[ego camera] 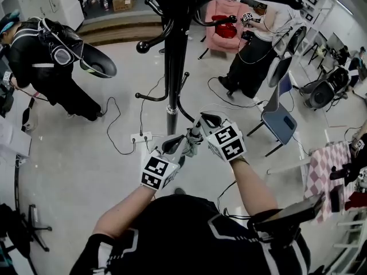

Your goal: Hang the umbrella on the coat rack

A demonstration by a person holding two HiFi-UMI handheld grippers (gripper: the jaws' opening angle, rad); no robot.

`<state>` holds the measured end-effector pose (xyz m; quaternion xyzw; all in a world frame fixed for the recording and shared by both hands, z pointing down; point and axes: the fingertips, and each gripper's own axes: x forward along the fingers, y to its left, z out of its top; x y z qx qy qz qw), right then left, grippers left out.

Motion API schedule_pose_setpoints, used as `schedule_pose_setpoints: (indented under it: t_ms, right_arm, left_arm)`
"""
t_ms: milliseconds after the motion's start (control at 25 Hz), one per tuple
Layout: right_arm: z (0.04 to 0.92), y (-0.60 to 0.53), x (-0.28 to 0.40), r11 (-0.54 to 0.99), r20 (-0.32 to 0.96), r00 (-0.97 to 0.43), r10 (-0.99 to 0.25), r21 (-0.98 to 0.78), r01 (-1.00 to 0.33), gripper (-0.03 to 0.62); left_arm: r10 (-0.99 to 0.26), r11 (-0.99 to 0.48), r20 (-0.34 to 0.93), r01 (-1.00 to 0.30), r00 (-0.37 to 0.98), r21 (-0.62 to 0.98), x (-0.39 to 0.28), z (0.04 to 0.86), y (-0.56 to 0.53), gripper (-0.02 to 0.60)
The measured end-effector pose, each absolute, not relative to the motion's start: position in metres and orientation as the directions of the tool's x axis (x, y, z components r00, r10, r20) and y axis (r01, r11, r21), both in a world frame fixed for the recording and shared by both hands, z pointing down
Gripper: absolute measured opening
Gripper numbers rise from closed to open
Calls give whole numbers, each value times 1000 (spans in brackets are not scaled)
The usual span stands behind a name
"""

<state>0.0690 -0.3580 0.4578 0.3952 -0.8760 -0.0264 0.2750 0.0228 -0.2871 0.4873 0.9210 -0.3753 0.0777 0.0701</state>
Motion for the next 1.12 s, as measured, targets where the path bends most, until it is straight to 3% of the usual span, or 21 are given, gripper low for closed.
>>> schedule_pose_setpoints:
  t_ms: [640,1120]
  right_arm:
    - [474,-366,75,678,447,-550,-706,201,-707,8]
    - [478,-371,75,744,415,-638,-649,170,-646,8]
  left_arm:
    - [-695,-690,201,-719,690,82,15,489,-293,9]
    - [-715,-668,206,-739,669,82,11,490,-299,9]
